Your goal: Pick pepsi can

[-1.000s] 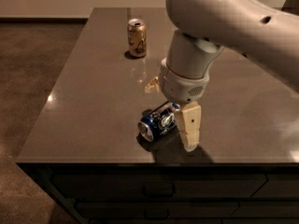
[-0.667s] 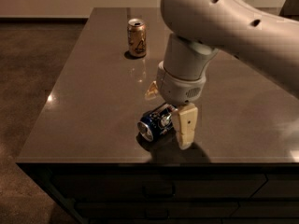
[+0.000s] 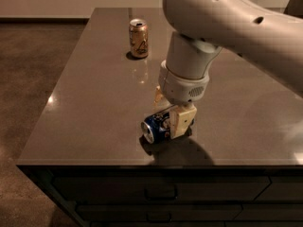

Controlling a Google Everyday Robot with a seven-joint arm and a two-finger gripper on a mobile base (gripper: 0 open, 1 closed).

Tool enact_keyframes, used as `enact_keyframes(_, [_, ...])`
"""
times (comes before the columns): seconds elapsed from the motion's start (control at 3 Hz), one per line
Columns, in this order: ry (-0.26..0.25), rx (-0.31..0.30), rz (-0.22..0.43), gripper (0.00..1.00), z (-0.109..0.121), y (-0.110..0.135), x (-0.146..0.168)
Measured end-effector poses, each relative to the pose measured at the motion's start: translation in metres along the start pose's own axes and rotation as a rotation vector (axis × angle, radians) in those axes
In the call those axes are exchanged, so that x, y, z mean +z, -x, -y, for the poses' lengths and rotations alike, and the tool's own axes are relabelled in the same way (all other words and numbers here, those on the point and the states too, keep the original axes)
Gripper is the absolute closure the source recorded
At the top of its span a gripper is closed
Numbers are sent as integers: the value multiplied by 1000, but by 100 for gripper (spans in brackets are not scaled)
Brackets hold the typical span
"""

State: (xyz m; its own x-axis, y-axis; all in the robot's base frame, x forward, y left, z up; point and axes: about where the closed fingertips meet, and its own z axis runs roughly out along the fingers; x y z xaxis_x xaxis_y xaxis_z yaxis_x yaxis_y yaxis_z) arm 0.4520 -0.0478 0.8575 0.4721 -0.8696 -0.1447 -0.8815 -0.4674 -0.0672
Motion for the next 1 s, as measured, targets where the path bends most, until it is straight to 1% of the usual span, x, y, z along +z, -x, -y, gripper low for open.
enact_keyframes(0.33, [-40, 23, 5, 92, 2, 0, -23])
enact_keyframes(0.67, [-87, 50, 19, 100, 4, 1, -51])
enact_keyframes(1.0, [-119, 75, 43, 100, 7, 2, -72])
